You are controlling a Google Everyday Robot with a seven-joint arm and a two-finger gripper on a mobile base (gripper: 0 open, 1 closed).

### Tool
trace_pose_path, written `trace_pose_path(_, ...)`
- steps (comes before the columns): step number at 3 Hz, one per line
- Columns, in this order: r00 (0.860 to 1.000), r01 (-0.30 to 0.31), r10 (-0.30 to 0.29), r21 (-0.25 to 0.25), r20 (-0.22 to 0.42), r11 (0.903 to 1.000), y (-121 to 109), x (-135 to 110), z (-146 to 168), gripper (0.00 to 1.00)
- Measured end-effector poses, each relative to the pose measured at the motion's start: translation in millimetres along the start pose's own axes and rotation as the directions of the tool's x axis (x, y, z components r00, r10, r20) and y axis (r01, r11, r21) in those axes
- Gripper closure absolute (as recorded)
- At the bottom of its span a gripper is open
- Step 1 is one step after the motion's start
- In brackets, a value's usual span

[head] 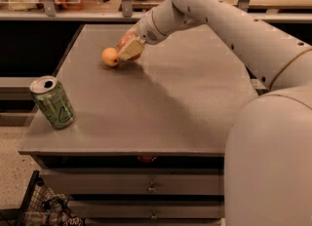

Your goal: Move apple near orange

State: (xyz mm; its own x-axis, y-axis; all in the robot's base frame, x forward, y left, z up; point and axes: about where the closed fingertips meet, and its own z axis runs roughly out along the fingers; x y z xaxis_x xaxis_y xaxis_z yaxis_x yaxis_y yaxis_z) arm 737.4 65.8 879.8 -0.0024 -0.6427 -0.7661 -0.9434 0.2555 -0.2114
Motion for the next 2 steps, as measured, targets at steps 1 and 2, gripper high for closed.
trace_pose_path(1, 1.0, -0.004, 0.004, -0.013, -0.003, 0.9999, -0.6, 2.2, 2.0, 0.59)
trace_pose_path(2, 1.0, -0.003, 0.003, -0.024, -0.007, 0.9997, -0.5, 3.7, 4.0, 0.36)
